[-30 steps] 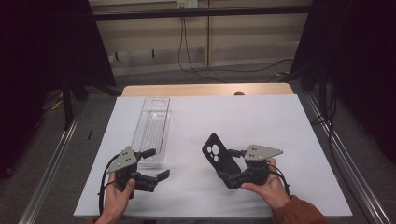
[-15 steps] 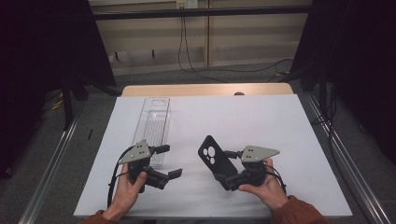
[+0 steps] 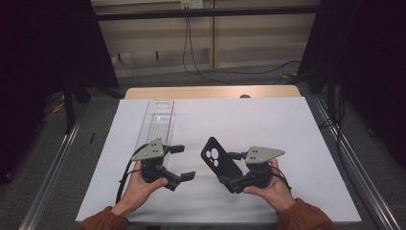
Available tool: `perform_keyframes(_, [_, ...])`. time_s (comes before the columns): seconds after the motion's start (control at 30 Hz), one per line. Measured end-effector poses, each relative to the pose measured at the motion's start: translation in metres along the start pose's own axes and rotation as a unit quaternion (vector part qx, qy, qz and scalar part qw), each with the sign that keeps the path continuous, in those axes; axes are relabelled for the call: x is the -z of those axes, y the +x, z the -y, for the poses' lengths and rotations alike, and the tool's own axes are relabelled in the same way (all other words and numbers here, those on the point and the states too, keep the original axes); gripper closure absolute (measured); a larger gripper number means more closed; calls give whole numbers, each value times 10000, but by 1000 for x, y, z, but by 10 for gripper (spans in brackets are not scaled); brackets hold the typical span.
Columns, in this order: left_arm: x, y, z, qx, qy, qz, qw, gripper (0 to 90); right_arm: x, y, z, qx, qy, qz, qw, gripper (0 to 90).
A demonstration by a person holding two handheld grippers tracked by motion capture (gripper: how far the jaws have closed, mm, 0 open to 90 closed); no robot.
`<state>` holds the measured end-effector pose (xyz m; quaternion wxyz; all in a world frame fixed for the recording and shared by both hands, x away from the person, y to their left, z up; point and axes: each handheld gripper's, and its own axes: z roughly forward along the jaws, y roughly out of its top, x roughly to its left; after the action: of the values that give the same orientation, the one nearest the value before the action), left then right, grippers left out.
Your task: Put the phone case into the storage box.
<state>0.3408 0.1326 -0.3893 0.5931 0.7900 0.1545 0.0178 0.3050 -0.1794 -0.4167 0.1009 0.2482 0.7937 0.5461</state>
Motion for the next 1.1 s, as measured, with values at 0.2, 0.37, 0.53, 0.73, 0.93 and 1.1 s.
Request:
perform_keyframes(0.2, [-8,0,-14,-227,41,186,9996,20,0,-4,-6,10,-124,-154,9998,139])
perform_keyframes(0.37, [-18,6,-13,-185,11,363,9992,28,-3,-5,-3,-16,-97,-276,9996,139])
perform_keyframes(0.53, [-19,13,-17,-244,53,471,9986,27,-6,-5,-1,27,-26,-332,9994,139])
perform_keyframes(0.73, [-23,16,-16,-281,151,547,9980,22,-8,-5,0,39,1,-394,9992,139])
perform_keyframes(0.93, [-28,17,-17,-296,237,643,9972,36,-9,-3,0,45,-4,-461,9989,138])
perform_keyframes(1.1, [-30,21,-17,-325,320,676,9967,35,-10,-2,0,85,32,-529,9986,139])
